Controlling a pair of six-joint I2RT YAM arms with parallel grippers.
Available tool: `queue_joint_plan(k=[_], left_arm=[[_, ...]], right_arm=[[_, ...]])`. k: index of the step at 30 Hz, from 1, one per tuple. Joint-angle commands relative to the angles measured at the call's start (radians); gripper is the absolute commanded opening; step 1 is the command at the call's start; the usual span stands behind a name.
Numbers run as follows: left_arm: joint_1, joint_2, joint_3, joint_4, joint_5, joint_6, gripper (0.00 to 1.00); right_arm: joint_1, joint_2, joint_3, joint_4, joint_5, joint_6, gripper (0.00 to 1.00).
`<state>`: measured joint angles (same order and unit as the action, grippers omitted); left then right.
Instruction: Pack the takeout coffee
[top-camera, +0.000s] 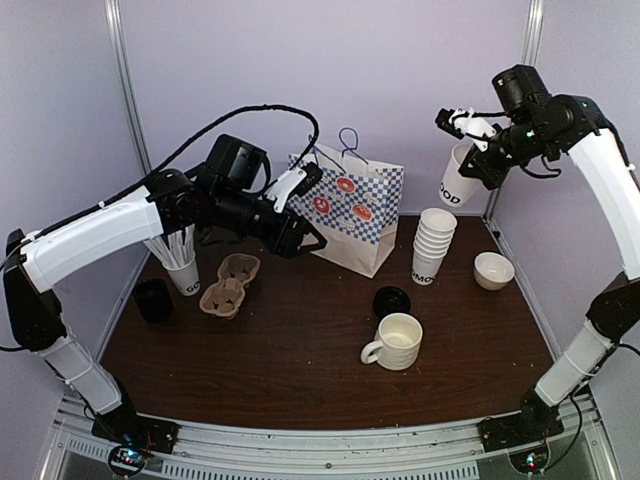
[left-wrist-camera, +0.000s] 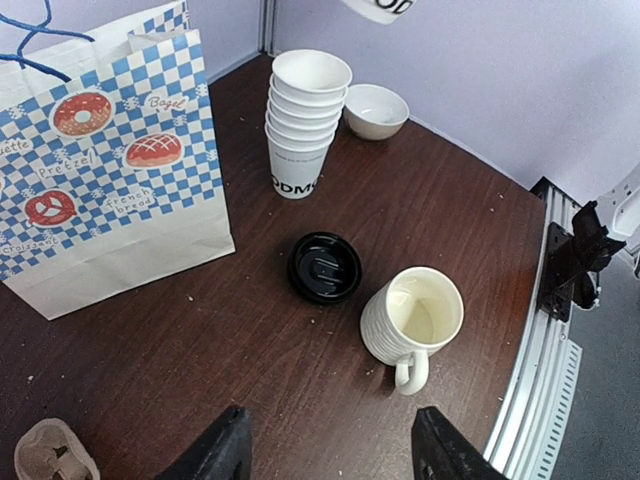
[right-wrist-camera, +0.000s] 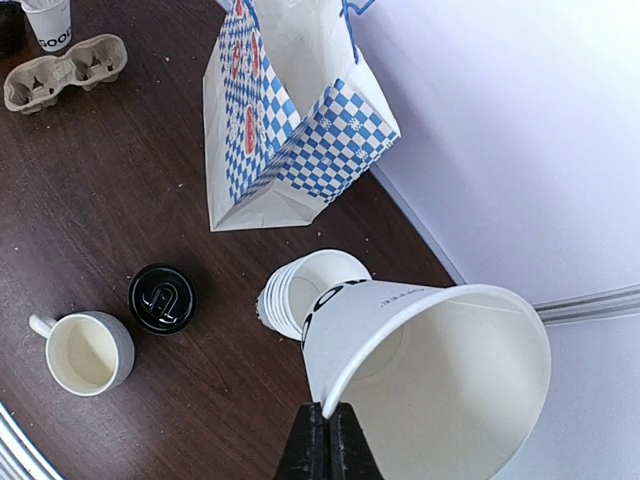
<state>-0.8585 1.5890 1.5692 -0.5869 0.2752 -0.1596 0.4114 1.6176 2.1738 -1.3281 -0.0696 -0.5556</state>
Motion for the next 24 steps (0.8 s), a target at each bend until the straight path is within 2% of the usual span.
queue_joint_plan(k=[1, 4, 8, 12, 18, 24], left_arm=[[-0.005, -0.021, 0.034, -0.041, -0.084, 0.024, 0.58], [-0.005, -0.047, 0.035, -0.055, -0.144, 0.01, 0.58], [-0.004, -0.084, 0.05, -0.117, -0.412, -0.026, 0.58], [0.008, -0.154, 0.004, -0.096, -0.528, -0.06, 0.6], [0.039, -0.26, -0.068, -0.039, -0.56, -0.086, 0.63], [0.042, -0.315, -0.109, -0.017, -0.564, -0.089, 0.64]], right_arm=[[0.048, -0.065, -0.098, -0.013, -0.029, -0.024, 0.0], [0.124, -0.137, -0.191, 0.027, -0.087, -0.025, 0.0], [0.299, -0.184, -0.303, 0.058, -0.165, -0.058, 0.0], [0.49, -0.173, -0.378, 0.086, -0.168, -0.088, 0.0], [0.716, -0.065, -0.42, 0.16, -0.111, -0.121, 0.0], [0.807, 0.061, -0.459, 0.341, -0.051, -0.097, 0.0]])
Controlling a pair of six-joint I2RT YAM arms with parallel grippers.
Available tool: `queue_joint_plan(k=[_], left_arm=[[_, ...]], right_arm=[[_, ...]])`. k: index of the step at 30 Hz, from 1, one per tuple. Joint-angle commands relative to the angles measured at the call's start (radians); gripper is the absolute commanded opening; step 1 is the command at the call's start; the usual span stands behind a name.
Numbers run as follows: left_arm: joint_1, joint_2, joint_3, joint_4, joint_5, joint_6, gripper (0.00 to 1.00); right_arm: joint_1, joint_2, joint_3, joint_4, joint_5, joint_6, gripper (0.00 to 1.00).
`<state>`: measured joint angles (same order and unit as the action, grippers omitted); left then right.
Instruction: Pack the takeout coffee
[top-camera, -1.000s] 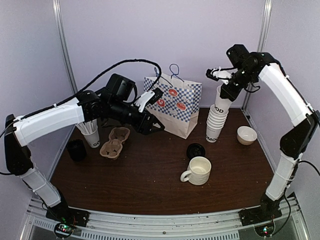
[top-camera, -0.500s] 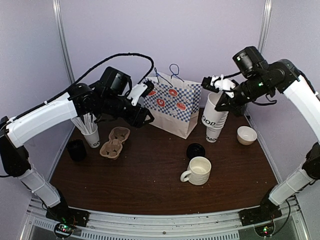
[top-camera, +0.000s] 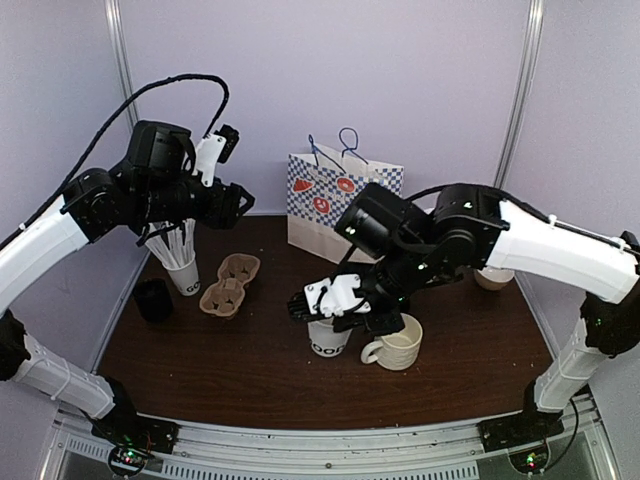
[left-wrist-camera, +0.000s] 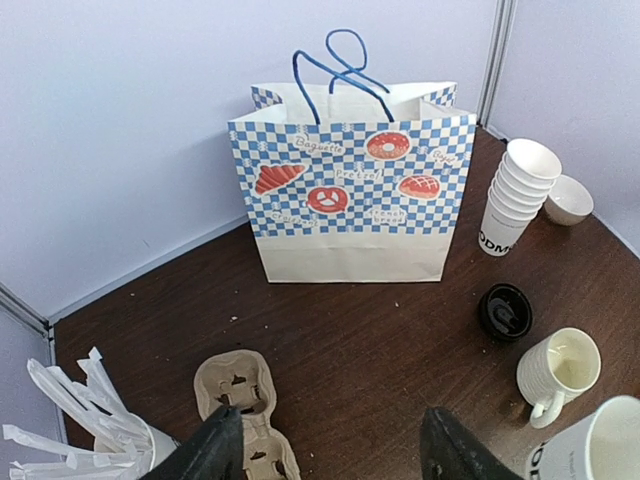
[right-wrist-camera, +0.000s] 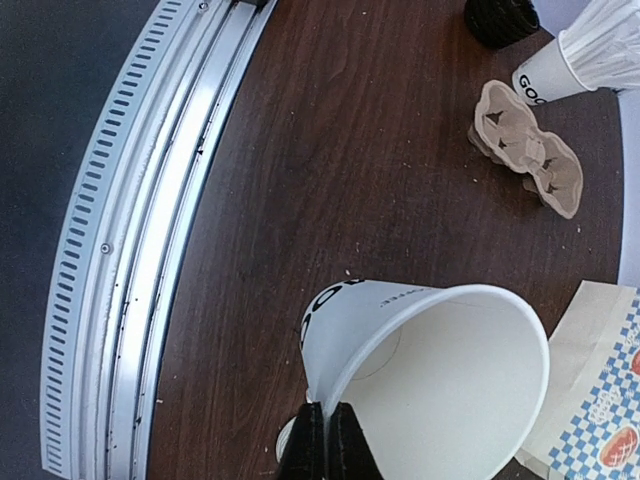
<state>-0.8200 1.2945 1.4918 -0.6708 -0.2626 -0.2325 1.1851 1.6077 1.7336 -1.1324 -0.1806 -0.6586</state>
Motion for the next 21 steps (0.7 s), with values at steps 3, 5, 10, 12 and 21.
queue_joint_plan(k=[3, 5, 10, 12, 21], left_arm=[[0.004, -0.038, -0.042, 0.071, -0.017, -0.015, 0.64], [0.004, -0.05, -0.053, 0.076, -0.012, -0.008, 0.64], [0.005, -0.065, -0.067, 0.082, -0.014, 0.038, 0.66], [0.008, -0.067, -0.072, 0.081, -0.022, 0.051, 0.67], [0.02, -0.061, -0.107, 0.119, -0.012, 0.07, 0.68]], right_arm=[[0.06, 0.143, -0.03, 0.182, 0.088, -0.001, 0.0], [0.07, 0.183, -0.043, 0.203, 0.102, 0.0, 0.0], [0.076, 0.236, -0.073, 0.245, 0.099, 0.021, 0.0], [0.078, 0.25, -0.089, 0.258, 0.091, 0.032, 0.01], [0.084, 0.276, -0.14, 0.319, 0.105, 0.056, 0.02]])
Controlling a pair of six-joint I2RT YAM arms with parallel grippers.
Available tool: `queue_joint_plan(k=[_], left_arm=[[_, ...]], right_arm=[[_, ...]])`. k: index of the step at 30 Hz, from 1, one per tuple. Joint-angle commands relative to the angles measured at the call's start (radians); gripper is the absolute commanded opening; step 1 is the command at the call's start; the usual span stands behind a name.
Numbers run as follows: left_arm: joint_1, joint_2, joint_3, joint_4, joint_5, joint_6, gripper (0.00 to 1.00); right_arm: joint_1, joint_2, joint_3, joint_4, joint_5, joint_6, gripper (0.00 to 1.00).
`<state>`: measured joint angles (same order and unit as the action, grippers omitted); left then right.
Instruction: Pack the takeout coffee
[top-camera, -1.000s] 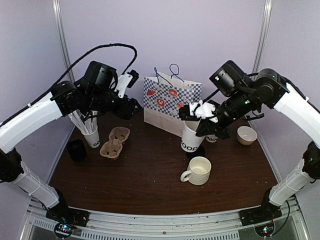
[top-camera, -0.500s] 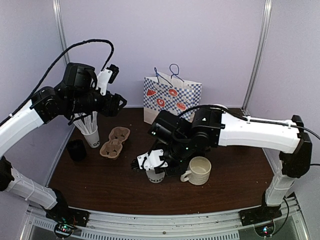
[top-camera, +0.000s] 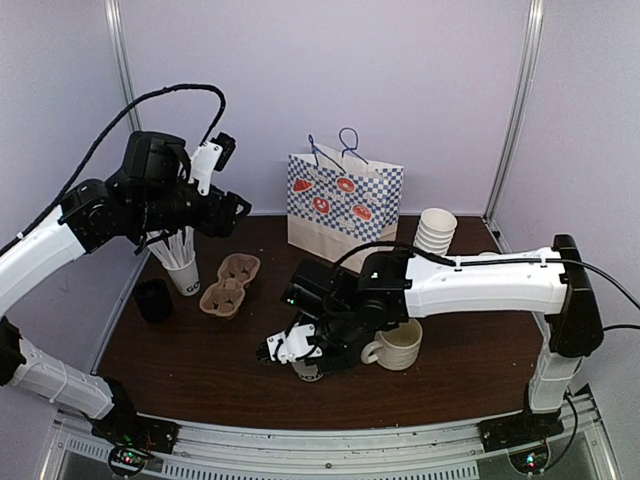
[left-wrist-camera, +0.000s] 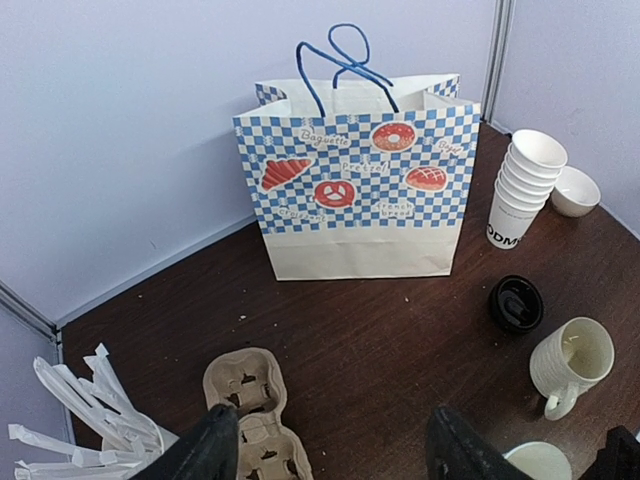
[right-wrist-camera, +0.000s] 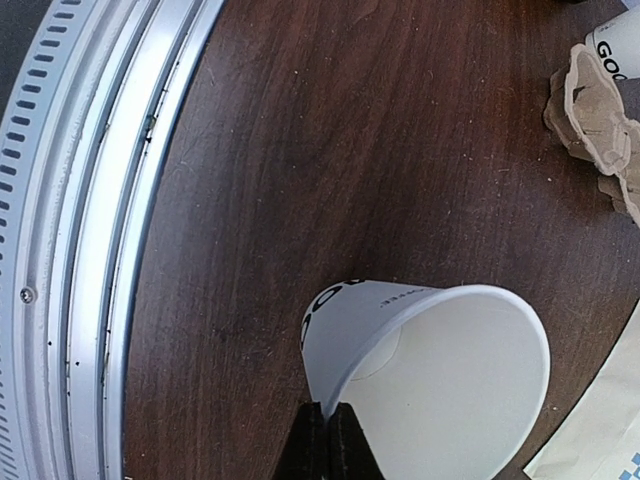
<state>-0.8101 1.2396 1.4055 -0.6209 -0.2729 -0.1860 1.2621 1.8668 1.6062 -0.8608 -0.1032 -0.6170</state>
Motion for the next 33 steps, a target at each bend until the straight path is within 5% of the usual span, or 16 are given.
queue_joint_plan(k=[1, 9, 18, 24, 33], left_arm=[[0.013, -0.003, -0.022, 0.07, 0.004, 0.024, 0.68], [0.021, 0.023, -0.018, 0.067, 0.011, 0.053, 0.7], [0.023, 0.044, 0.006, 0.063, 0.074, 0.06, 0.71], [0.022, 0.098, 0.055, 0.037, 0.153, 0.08, 0.69], [0.022, 0.162, 0.1, -0.003, 0.271, 0.067, 0.63]], right_arm=[[0.007, 0.019, -0.014, 0.052, 0.03, 0.013, 0.02], [0.006, 0.022, -0.011, 0.019, -0.017, -0.002, 0.1], [-0.022, -0.076, 0.063, -0.174, -0.148, -0.046, 0.35], [-0.165, -0.166, 0.13, -0.306, -0.331, -0.066, 0.35], [-0.531, -0.207, 0.002, -0.16, -0.158, 0.124, 0.2]])
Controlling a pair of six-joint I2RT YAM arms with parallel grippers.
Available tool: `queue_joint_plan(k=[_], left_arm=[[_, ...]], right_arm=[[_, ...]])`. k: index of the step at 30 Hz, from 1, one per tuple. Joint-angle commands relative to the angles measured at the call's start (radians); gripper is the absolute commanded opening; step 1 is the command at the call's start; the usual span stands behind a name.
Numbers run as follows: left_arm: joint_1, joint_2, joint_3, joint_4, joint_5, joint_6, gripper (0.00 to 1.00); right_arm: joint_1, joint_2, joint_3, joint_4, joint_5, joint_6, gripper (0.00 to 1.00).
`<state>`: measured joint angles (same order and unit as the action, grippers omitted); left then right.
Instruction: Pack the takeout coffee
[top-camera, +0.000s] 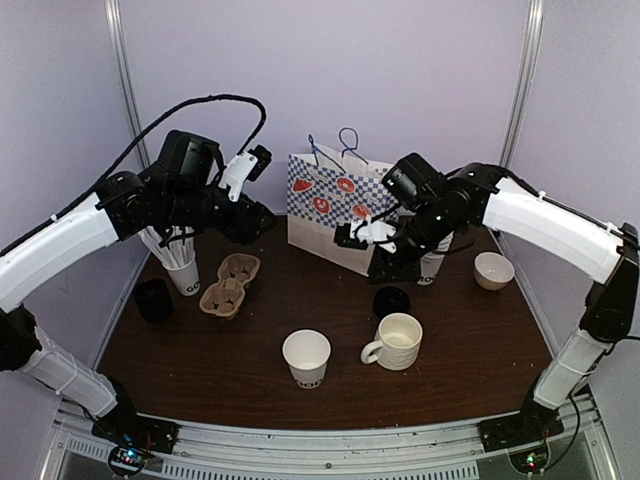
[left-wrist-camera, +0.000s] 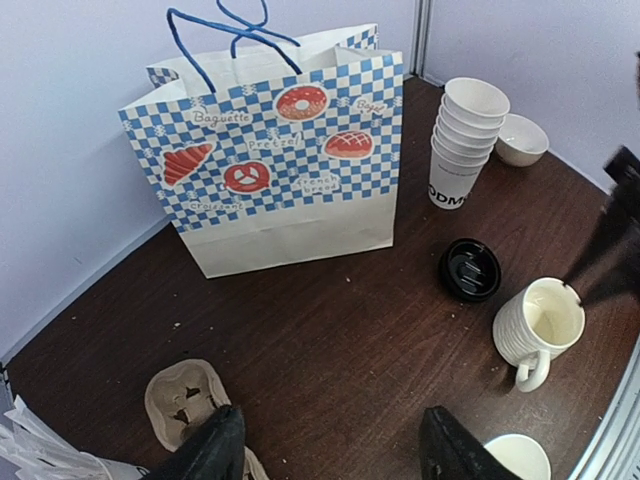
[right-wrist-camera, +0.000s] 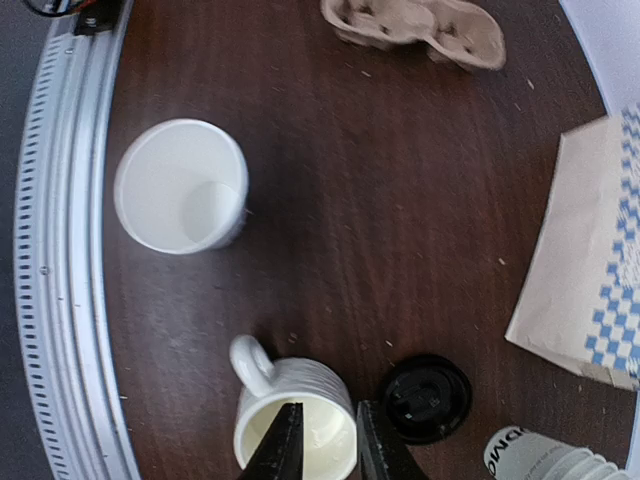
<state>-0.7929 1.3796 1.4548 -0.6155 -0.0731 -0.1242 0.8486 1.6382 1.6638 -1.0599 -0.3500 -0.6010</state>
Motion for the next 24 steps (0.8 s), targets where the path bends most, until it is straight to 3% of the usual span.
queue_joint_plan(k=[1, 8, 13, 18, 24], left_arm=[[0.005, 0.024, 0.051, -0.007, 0.073, 0.003, 0.62], [0.005, 0.007, 0.015, 0.034, 0.073, -0.005, 0.62], [0.004, 0.009, 0.014, 0.022, 0.111, -0.01, 0.62], [0.004, 0.016, 0.007, 0.026, 0.123, -0.018, 0.62], [0.004, 0.014, -0.008, 0.045, 0.138, -0.026, 0.62]], right_arm=[[-0.148, 0.028, -0.066, 0.046, 0.113, 0.121, 0.19], [-0.248, 0.117, -0.126, 0.072, 0.257, 0.125, 0.18], [-0.279, 0.21, -0.122, 0.072, 0.269, 0.129, 0.2], [-0.281, 0.279, -0.122, 0.097, 0.266, 0.148, 0.3], [-0.281, 0.342, -0.102, 0.1, 0.252, 0.156, 0.3]])
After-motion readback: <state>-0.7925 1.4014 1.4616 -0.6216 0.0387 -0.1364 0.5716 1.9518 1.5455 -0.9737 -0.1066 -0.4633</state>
